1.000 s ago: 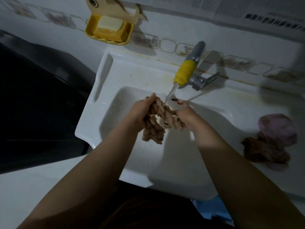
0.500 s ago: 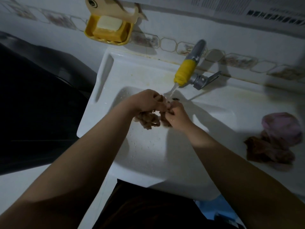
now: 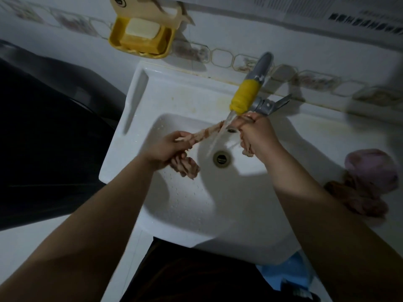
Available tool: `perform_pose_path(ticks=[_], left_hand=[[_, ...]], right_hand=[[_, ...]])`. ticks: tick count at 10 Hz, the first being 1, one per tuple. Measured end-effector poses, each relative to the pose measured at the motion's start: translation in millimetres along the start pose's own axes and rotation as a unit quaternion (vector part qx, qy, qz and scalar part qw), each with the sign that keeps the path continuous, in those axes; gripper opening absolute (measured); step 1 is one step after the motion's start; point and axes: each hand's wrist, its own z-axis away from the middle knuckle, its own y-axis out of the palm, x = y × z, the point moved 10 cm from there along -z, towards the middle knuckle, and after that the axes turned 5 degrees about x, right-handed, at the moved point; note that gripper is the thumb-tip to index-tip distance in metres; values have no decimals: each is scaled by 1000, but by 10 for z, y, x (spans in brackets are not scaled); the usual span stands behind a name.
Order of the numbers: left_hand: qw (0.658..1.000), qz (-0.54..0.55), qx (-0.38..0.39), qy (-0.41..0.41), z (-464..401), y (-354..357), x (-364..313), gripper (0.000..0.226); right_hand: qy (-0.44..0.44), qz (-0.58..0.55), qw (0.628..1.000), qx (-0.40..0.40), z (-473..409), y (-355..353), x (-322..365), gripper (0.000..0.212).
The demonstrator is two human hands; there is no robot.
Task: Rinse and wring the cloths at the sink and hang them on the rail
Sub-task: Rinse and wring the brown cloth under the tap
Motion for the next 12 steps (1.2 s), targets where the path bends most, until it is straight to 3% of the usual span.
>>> perform_pose_path(ticks=[1, 2, 3, 4, 5, 6, 7, 8, 9, 10, 11, 12], left_hand=[[925, 290, 226, -94, 78, 792, 149, 30], [882, 439, 147, -93, -19, 1023, 135, 74], [854, 507, 115, -40, 0, 1145, -8, 102], [844, 535, 40, 17, 13, 960, -71, 88], [861, 503, 49, 60, 15, 925, -164, 60], [941, 329, -52, 49, 32, 661, -164, 33], [961, 205, -169, 76, 41, 159, -154, 24], [983, 56, -141, 105, -10, 100, -300, 57], [994, -36, 2, 100, 6, 553, -408, 42], [994, 22, -6, 104, 18, 604, -404, 42], [987, 104, -99, 76, 27, 542, -321, 40], [966, 223, -130, 28, 63, 676, -219, 36]], right_hand=[[-8, -5, 1000, -1, 38, 233, -24, 12], [-59, 130, 988, 51, 83, 581, -16, 41], [-89, 290, 951, 53, 262, 718, -52, 61], [-121, 414, 902, 30, 394, 725, -99, 73], [-157, 235, 956, 75, 467, 742, -125, 80], [-114, 229, 959, 122, 451, 702, -227, 72], [-52, 280, 947, 148, 374, 534, -250, 61], [-35, 217, 957, 189, 329, 501, -125, 30], [-44, 101, 974, 197, 306, 506, 99, 13], [-20, 169, 976, 138, 113, 323, 145, 28], [-20, 187, 979, 81, 36, 323, 71, 28], [-94, 99, 985, 104, 299, 747, 20, 41]])
